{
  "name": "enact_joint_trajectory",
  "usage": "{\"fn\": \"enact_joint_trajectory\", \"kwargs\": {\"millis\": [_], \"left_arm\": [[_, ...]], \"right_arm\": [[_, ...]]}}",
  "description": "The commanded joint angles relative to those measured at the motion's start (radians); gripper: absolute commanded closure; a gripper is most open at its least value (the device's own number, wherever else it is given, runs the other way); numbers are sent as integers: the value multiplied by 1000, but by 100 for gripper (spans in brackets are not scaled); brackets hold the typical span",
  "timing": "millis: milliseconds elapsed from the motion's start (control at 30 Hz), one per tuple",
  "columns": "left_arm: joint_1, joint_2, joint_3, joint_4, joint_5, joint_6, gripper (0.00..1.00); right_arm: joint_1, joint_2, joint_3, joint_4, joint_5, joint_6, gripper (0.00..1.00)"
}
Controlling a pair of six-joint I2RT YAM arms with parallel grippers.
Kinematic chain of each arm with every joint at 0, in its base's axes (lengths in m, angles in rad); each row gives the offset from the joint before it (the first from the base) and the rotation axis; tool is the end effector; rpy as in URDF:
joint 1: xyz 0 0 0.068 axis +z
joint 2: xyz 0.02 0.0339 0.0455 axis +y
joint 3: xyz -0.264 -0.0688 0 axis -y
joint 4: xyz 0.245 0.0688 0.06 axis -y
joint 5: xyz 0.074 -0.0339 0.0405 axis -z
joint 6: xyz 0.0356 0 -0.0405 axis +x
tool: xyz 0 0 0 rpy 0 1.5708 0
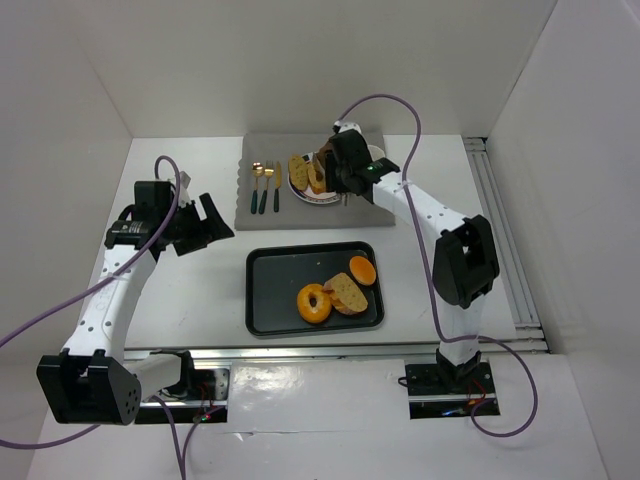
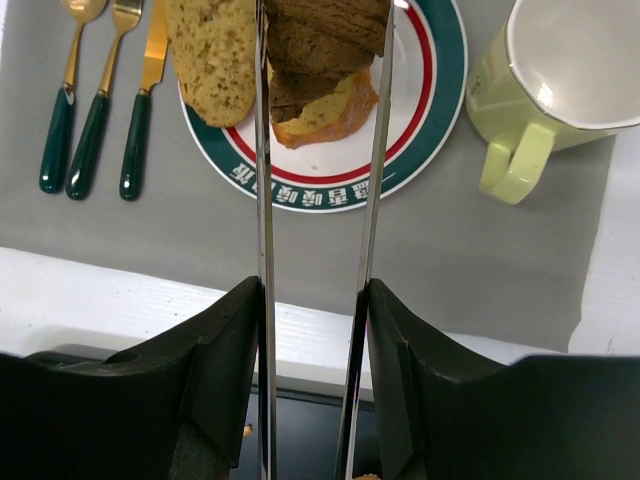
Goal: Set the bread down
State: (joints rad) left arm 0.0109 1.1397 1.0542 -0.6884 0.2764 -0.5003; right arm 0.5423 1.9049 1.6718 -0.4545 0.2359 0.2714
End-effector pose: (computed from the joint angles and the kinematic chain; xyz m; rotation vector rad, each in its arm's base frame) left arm 0.2364 -0.0071 0.3165 -0.4657 2.3317 -0.5624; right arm 0.3835 0.2214 0.2957 -0.1780 2.2346 0.1751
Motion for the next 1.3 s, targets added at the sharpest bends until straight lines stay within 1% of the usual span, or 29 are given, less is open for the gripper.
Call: {"fn": "enact_joint_trajectory", "kwargs": {"millis": [0, 200, 267, 467, 567, 667, 733, 800, 867, 900, 933, 967, 1067, 1133, 1167, 1267], "left_arm": [[6, -15, 33, 10, 29, 11, 11], [6, -15, 24, 10, 20, 11, 11], [6, -15, 24, 10, 20, 11, 11], [6, -15, 24, 10, 20, 11, 11], [-3, -15, 24, 10, 20, 11, 11], [-3, -15, 24, 10, 20, 11, 11], [-3, -15, 24, 10, 20, 11, 11], [-3, -15, 24, 10, 20, 11, 11], [-3, -24, 24, 10, 11, 11, 11], [-3, -34, 24, 10, 10, 11, 11], [-3, -34, 24, 10, 1, 2, 11], [-3, -34, 24, 10, 1, 2, 11], [-3, -43, 15, 10, 1, 2, 11], [-3, -43, 4, 10, 1, 2, 11], [-3, -43, 4, 10, -9, 2, 11], [-3, -43, -14, 10, 0, 2, 11]], "right_arm": [[-4, -1, 43, 91, -12, 18, 57], [-4, -10, 43, 91, -12, 19, 41], [7, -10, 55, 70, -12, 19, 38], [16, -21, 68, 57, 0, 9, 36], [28, -53, 68, 57, -10, 9, 36], [54, -104, 86, 57, 45, -9, 36], [64, -160, 65, 57, 107, -9, 39], [52, -213, 22, 57, 152, -9, 39], [35, -315, -107, 83, 213, -9, 39], [1, -352, -160, 123, 214, -20, 39], [-19, -389, -261, 140, 226, -20, 39], [-39, -455, -306, 154, 226, -11, 39], [-131, -536, -435, 163, 261, 20, 39], [-165, -549, -500, 163, 272, 31, 37], [-198, -540, -517, 177, 272, 31, 37], [-243, -494, -567, 209, 272, 31, 37]]}}
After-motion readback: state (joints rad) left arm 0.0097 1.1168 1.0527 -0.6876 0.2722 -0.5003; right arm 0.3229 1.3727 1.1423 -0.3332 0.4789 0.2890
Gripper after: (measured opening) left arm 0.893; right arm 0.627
